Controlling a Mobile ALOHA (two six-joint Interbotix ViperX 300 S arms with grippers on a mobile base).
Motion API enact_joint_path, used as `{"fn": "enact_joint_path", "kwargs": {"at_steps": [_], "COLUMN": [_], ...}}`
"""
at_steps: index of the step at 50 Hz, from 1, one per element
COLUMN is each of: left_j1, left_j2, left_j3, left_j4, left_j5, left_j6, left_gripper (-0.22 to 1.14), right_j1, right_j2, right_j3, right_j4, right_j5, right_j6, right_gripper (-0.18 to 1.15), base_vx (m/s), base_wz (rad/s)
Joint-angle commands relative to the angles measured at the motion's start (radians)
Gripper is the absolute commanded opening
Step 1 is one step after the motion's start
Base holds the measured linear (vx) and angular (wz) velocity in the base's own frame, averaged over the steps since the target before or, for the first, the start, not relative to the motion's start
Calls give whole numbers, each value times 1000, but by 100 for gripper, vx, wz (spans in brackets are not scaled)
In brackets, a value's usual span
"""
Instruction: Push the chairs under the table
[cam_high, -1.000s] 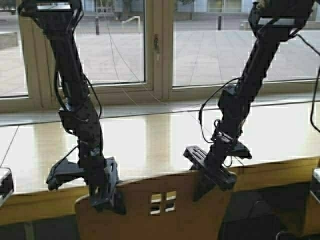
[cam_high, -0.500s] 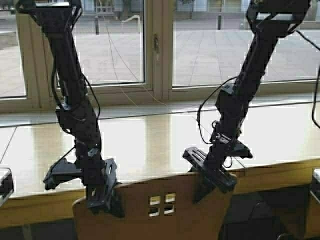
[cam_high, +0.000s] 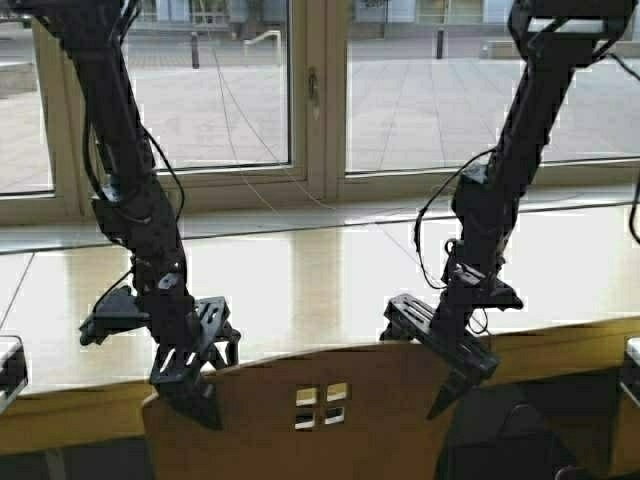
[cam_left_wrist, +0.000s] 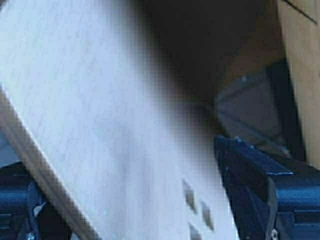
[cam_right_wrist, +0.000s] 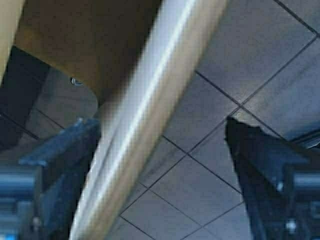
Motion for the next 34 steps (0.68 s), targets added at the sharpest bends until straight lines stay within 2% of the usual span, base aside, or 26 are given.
{"fn": "enact_joint_path", "kwargs": {"at_steps": [1,11,19,22,28,34], "left_j1": [15,15,40,58,124,212], "left_j2": [-146,-328,-520,-597,-810,-1014], "left_j3": [25,121,212,239,328,433], "left_j4": [3,5,31,87,284,376], "left_j5": [-6,-6,-5,-3,58,109], "left_j6": [12,12,35,77,212,281], "left_gripper": [98,98,98,98,98,98], "right_j1": [3,3,3,0,-9,-31], "right_j2": [-133,-310,-509,-589,-781,-965], "right_j3": [38,118,239,282,364,442], "right_j4": [2,2,-28,-67,-175,-282], "right_j5": [-9,-17,-83,-97,-110,-132], "right_j6": [-5,-6,-11,-14,-23,-25], "right_gripper": [103,103,103,103,103,103], "base_vx": [0,0,-1,-1,-2,-4], "base_wz": [0,-1,-1,-2,0,5]}}
